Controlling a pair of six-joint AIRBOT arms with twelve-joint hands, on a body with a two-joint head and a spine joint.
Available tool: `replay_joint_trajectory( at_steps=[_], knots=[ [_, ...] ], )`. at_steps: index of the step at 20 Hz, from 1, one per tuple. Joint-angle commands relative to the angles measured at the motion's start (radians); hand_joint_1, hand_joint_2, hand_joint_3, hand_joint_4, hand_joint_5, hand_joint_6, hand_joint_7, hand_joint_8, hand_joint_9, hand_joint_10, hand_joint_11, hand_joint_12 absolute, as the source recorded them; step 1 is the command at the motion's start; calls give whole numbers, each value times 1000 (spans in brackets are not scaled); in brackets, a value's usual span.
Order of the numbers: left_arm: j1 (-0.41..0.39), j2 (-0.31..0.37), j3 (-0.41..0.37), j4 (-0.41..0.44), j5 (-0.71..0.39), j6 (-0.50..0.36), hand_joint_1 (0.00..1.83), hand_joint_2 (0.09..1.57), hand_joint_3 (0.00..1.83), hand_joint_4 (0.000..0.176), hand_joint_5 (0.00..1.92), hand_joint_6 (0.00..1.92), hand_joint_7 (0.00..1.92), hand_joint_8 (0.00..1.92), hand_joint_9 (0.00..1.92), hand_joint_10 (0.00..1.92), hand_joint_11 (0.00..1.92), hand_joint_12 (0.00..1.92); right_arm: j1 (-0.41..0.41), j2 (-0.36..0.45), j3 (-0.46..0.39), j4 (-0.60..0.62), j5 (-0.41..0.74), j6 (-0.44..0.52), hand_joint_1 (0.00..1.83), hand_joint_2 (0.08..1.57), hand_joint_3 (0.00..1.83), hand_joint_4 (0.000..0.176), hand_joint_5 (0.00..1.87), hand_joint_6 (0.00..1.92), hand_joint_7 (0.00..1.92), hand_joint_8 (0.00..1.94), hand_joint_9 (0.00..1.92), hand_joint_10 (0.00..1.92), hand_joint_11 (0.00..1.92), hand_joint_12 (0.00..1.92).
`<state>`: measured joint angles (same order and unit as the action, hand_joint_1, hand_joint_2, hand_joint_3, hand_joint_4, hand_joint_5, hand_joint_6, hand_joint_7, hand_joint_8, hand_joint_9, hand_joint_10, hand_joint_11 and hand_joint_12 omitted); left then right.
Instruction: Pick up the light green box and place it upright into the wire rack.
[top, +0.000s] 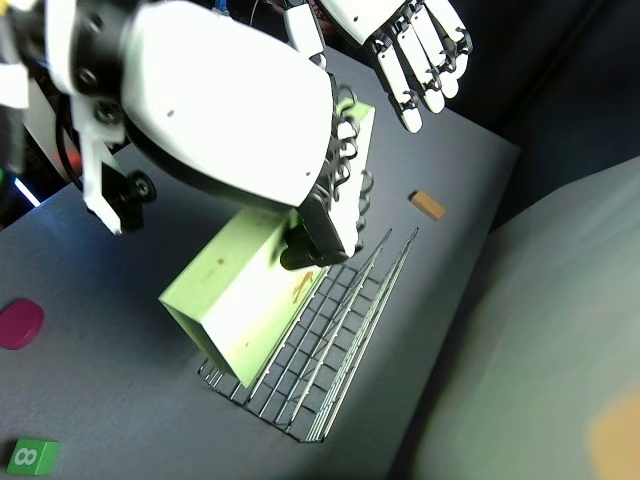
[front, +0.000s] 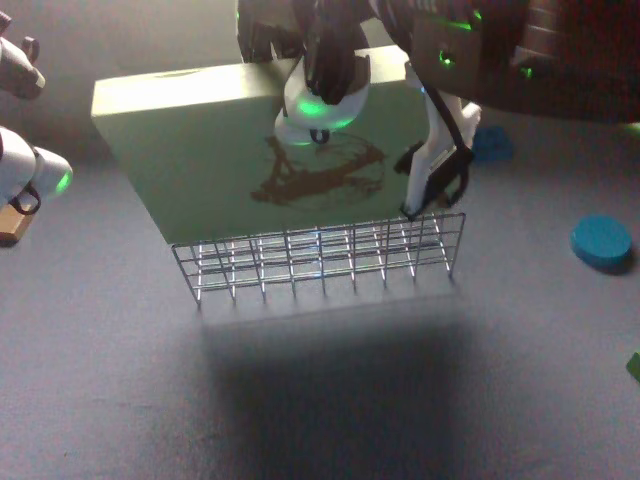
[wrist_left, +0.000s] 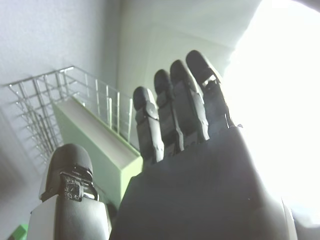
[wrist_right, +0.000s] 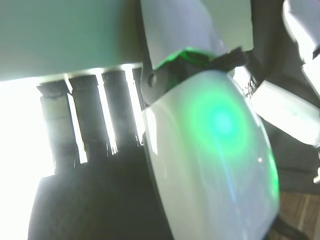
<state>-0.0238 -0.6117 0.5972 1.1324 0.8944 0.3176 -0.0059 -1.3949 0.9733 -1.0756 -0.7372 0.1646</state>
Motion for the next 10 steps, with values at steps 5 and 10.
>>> replay_joint_trajectory(
  at_steps=[5, 10],
  knots=[
    [-23, 3, -2, 85, -21, 7, 216, 1215, 0, 71, 387, 2, 333, 0, 285, 1, 0, 821, -22, -22, 38, -76, 62, 20, 1362, 1160, 0, 0, 820, 1022, 909, 1144, 843, 1391, 773, 1405],
    [-37, 3, -4, 85, -8, 7, 212, 1214, 0, 72, 385, 0, 332, 0, 284, 0, 0, 817, -68, -31, 73, -99, 90, 69, 1363, 1158, 0, 0, 821, 1020, 906, 1138, 855, 1385, 770, 1399]
  ],
)
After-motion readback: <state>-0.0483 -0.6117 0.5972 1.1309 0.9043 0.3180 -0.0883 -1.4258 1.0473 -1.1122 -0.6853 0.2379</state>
